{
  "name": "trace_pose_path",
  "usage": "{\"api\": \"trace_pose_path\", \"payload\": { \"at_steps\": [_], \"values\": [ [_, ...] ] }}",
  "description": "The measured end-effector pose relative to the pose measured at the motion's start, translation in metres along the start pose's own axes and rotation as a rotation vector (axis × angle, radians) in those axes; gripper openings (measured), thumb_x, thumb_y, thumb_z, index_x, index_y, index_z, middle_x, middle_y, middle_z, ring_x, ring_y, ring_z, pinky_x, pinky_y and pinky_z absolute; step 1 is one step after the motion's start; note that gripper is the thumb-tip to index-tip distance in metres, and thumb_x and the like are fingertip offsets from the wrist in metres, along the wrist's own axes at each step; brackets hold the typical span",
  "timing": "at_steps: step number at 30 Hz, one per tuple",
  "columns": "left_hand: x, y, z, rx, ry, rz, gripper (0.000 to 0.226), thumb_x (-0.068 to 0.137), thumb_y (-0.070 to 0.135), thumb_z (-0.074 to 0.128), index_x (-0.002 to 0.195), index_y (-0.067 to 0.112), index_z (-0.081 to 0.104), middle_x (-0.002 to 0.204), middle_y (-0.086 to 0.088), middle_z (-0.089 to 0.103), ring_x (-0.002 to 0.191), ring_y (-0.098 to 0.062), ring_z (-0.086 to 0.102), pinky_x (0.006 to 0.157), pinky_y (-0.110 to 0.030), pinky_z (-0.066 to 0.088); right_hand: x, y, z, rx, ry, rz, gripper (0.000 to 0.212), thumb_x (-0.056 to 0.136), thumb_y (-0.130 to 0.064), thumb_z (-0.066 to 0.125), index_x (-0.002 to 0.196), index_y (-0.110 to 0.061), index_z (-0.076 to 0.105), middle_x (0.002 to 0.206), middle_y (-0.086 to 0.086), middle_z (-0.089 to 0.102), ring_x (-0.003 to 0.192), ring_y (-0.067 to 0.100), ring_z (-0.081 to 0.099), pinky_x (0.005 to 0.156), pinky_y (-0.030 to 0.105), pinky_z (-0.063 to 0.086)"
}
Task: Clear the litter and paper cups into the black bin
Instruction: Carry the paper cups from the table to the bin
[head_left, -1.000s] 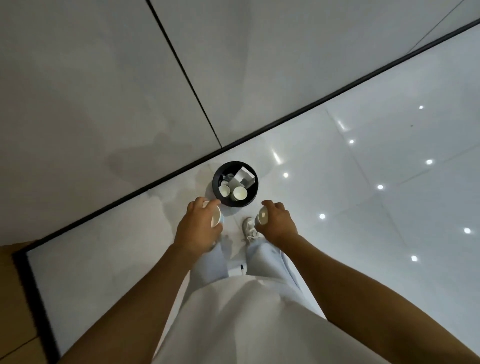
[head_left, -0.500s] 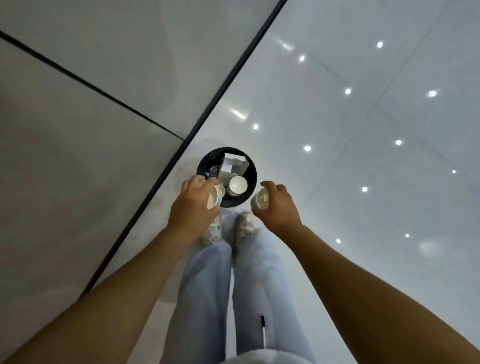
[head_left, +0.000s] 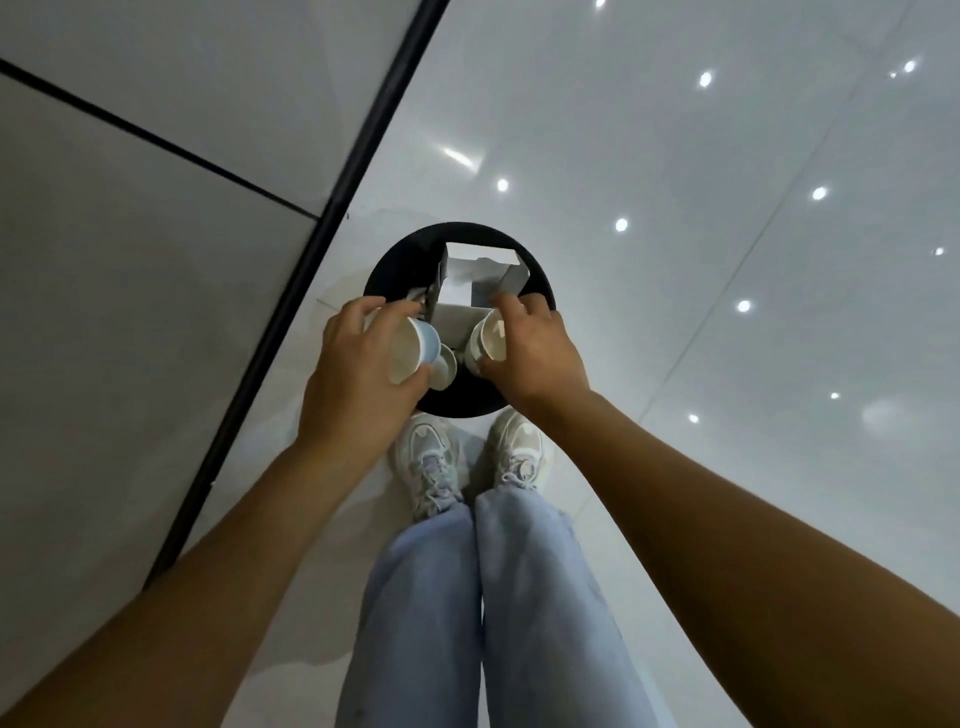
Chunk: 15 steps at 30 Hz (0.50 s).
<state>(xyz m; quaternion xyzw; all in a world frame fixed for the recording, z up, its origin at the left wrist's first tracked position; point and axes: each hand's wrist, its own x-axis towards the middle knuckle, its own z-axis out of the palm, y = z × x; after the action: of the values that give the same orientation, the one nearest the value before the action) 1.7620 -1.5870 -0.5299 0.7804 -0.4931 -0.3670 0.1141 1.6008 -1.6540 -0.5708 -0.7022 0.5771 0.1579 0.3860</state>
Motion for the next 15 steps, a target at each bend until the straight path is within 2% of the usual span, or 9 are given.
{"api": "trace_pose_path", "payload": {
  "at_steps": [8,12,15],
  "values": [
    [0.008,-0.017,0.009,0.002,-0.039,-0.011,0.052,0.077,0.019,0.074,0.125,0.025,0.055,0.131,-0.001,0.045,0.122,-0.022,0.044,0.088,-0.032,0.042,0.019,0.010,0.037,-0.050,0.005,-0.007,0.070,0.081,-0.035,0.074,0.139,-0.020,0.036,0.136,0.010,0.044,0.123,0.031,0.041,0.090,0.041,0.048],
    [0.013,-0.016,0.007,0.044,-0.061,0.004,0.052,0.078,0.020,0.073,0.126,0.025,0.055,0.132,0.000,0.045,0.122,-0.021,0.043,0.087,-0.031,0.042,0.018,0.007,0.041,-0.138,0.024,-0.070,0.082,0.077,-0.037,0.077,0.143,-0.020,0.033,0.145,0.011,0.036,0.134,0.032,0.030,0.104,0.040,0.039],
    [0.017,-0.006,0.003,0.062,-0.071,0.034,0.053,0.079,0.020,0.073,0.128,0.024,0.053,0.132,0.000,0.045,0.123,-0.021,0.043,0.088,-0.035,0.046,0.009,0.006,0.033,-0.072,0.084,-0.072,0.087,0.074,-0.035,0.079,0.145,-0.022,0.031,0.149,0.010,0.031,0.140,0.032,0.022,0.111,0.043,0.033]
  ]
}}
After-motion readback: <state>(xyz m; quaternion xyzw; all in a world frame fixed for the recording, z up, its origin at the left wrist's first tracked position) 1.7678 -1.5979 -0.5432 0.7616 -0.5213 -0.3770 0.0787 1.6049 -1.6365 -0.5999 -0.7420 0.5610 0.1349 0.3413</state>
